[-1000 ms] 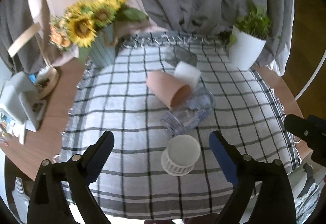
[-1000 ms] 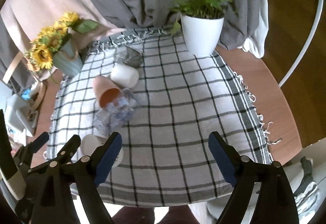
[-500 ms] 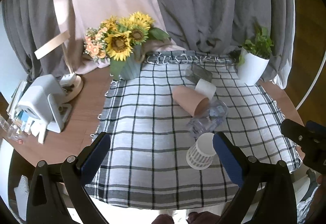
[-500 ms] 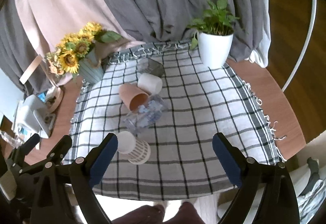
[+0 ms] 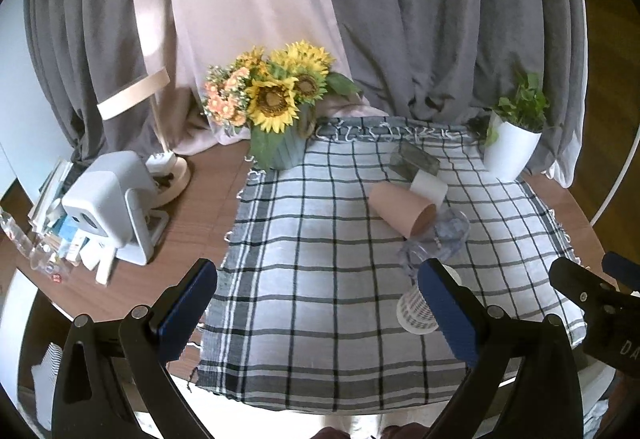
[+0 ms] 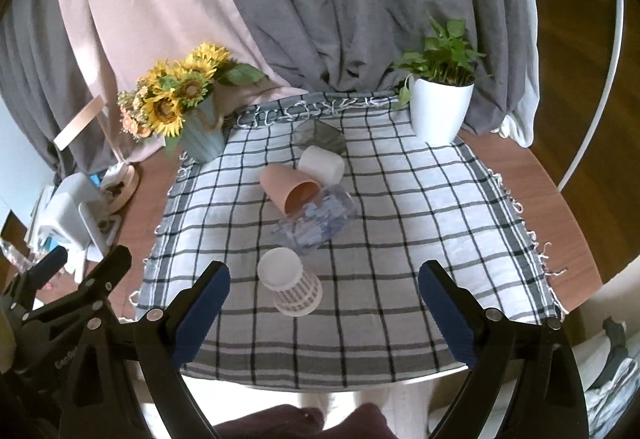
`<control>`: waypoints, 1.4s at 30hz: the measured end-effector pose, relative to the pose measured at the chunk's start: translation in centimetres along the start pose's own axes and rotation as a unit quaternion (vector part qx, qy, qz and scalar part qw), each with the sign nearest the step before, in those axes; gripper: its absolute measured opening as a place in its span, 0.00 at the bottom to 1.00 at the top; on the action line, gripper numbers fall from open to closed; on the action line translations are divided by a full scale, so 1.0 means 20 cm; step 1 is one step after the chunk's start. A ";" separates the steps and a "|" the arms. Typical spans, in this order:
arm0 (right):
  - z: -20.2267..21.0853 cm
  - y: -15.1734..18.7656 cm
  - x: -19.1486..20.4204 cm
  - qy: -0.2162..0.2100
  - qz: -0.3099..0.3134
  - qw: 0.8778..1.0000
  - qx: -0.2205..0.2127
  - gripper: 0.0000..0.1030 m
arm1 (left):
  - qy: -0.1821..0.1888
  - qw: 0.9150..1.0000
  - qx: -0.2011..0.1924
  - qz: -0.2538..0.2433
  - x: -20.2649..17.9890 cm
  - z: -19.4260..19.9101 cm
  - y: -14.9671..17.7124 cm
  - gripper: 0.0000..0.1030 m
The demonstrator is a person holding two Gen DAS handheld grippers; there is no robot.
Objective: Flip cup upside down
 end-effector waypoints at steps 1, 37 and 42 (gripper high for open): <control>0.00 0.00 0.00 0.001 -0.002 1.000 0.000 0.93 | -0.002 1.000 -0.003 -0.001 0.01 0.00 0.00 0.99; 0.01 0.00 0.02 0.007 -0.007 1.000 -0.003 0.93 | 0.001 1.000 -0.007 -0.008 0.02 0.00 -0.02 0.99; 0.00 0.00 0.03 0.007 -0.007 1.000 -0.002 0.93 | 0.001 1.000 -0.007 -0.008 0.02 0.00 -0.02 0.99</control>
Point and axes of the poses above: each gripper's, at about its wrist camera, not at the fingertips, and z roughly against the way its jaws point, x to its left, y to its underside, the point moved 4 cm from there along -z, roughly the way its jaws point, and after that the axes turned 6 degrees about y, right-handed, at the moved point
